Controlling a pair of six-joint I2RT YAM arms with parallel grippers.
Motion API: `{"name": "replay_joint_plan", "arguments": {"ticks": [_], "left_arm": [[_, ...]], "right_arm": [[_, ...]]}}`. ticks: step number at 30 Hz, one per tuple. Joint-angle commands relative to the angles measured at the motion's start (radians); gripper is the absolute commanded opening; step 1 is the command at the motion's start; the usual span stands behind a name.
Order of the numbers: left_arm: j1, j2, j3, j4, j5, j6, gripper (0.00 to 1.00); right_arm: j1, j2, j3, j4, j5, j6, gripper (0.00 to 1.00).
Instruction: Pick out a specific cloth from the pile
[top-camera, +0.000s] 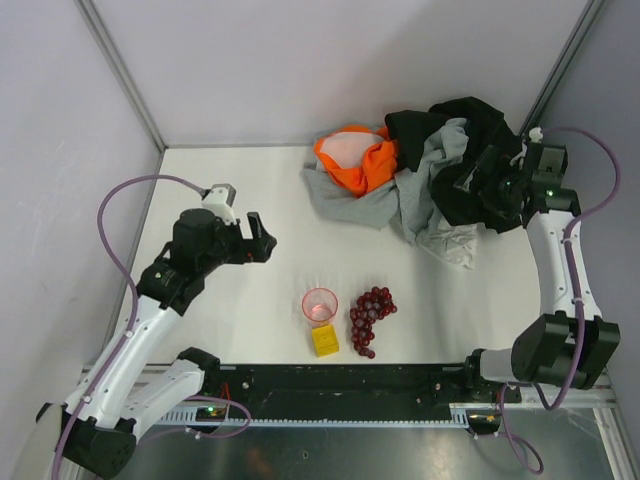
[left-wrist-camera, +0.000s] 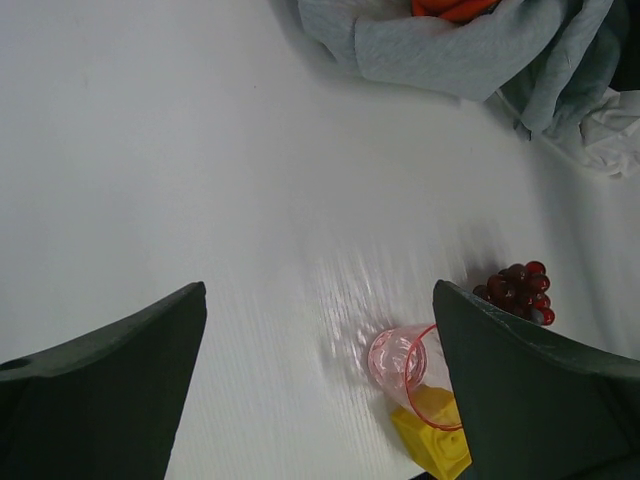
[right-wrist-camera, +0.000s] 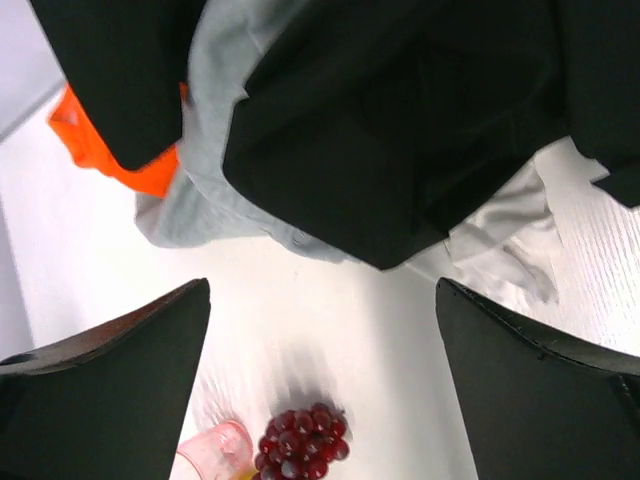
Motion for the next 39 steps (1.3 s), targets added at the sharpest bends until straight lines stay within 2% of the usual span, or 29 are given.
{"name": "replay_joint_plan", "arguments": {"ticks": [1, 8, 18, 33, 39], "left_arm": [[-0.003, 0.004, -0.011, 0.018, 0.039, -0.012, 1.0], [-0.003, 0.042, -0.024, 0.017, 0.027, 0.016, 1.0], [-0.003, 0.107, -0.022, 0.018, 0.014, 0.045, 1.0], [-0.003, 0.159, -0.033, 0.031, 0.002, 0.052, 1.0], [-0.003, 0.165, -0.035, 0.039, 0.0, 0.055, 1.0]], "right_arm": [[0.04, -0.076, -0.06, -0.038, 0.108, -0.043, 0.99], [0.134, -0.103, -0.127, -0.032, 0.231, -0.066, 0.99], [0.243, 0.052, -0.136, 0.018, 0.329, -0.062, 0.99], [0.266, 0.301, -0.129, 0.141, 0.331, -0.049, 0.99], [0.266, 0.413, -0.074, 0.156, 0.329, -0.053, 0.99]]}}
